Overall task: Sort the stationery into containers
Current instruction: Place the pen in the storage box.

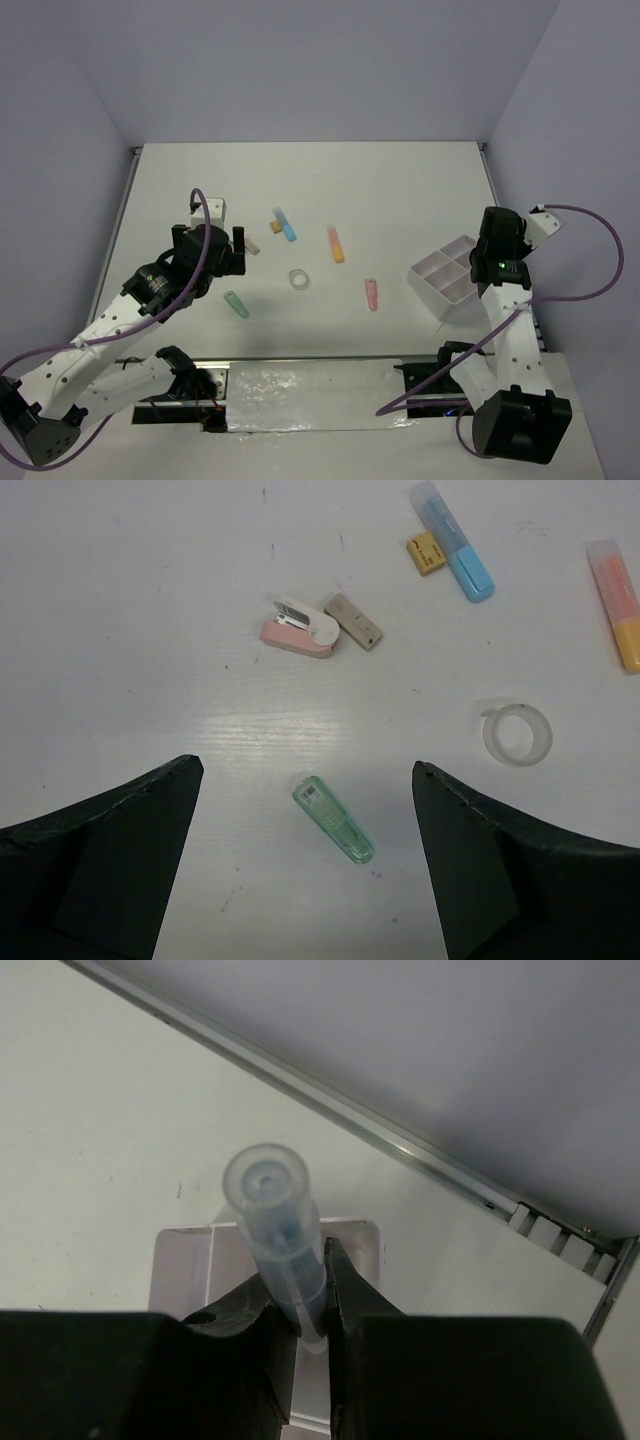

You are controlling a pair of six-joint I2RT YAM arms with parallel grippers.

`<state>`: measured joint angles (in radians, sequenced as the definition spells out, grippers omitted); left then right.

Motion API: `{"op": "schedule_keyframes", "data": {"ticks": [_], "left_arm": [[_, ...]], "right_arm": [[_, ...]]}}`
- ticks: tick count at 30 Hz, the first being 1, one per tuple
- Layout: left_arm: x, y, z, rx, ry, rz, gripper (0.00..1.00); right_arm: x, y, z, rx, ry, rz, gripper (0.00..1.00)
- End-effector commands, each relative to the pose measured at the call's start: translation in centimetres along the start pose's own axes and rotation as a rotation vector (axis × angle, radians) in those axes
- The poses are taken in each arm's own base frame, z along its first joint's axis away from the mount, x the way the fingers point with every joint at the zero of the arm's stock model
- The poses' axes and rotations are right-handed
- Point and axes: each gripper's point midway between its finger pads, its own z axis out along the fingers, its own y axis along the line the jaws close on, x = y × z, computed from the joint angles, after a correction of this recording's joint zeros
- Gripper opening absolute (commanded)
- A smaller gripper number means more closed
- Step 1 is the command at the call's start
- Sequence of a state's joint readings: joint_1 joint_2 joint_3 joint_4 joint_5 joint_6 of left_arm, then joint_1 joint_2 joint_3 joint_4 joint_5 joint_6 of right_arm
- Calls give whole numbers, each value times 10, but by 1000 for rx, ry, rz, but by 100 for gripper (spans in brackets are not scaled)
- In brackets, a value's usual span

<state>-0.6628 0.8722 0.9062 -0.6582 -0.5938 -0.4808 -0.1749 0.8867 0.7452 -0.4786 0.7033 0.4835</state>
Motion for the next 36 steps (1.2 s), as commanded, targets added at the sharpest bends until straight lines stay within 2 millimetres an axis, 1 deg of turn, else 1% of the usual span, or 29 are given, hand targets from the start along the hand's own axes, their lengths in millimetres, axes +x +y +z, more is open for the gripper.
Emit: {"op": "schedule_keyframes", "data": {"ticks": [1, 6, 8, 11, 13, 16, 19, 23, 26, 29, 32, 36], "left_arm": [[-11, -4, -6, 21, -35, -31, 99], [-10, -5, -6, 25, -34, -23, 99], [-10, -6, -7, 25, -35, -24, 99], [-10, -7, -6, 30, -31, -18, 99], [-10, -9, -7, 37, -32, -16, 99], [-9, -9, -7, 39, -32, -14, 99], [-9, -9, -7, 36, -30, -12, 99], [-9, -9, -7, 38, -30, -11, 99], [-9, -10, -7, 41, -31, -11, 99], [-9, -11, -7, 44, -28, -9, 99], [-9, -10, -7, 38, -29, -10, 99], [-9, -6, -6, 19, -31, -11, 99]], "right_arm": [[-7, -8, -2, 29, -33, 41, 4], [-1, -15, -2, 67, -18, 33, 4], [1, -15, -2, 66, -15, 37, 4], [8, -20, 0, 85, -8, 46, 5], [9, -19, 0, 77, -12, 47, 5], [10, -19, 1, 68, -20, 49, 9], [14, -19, 4, 86, -4, 37, 10], [16, -19, 6, 90, -3, 40, 11], [16, -19, 5, 82, -8, 42, 17], [14, -20, 3, 79, -14, 52, 18], [12, -18, 2, 67, -22, 58, 34], [12, -18, 2, 66, -18, 55, 36]]}}
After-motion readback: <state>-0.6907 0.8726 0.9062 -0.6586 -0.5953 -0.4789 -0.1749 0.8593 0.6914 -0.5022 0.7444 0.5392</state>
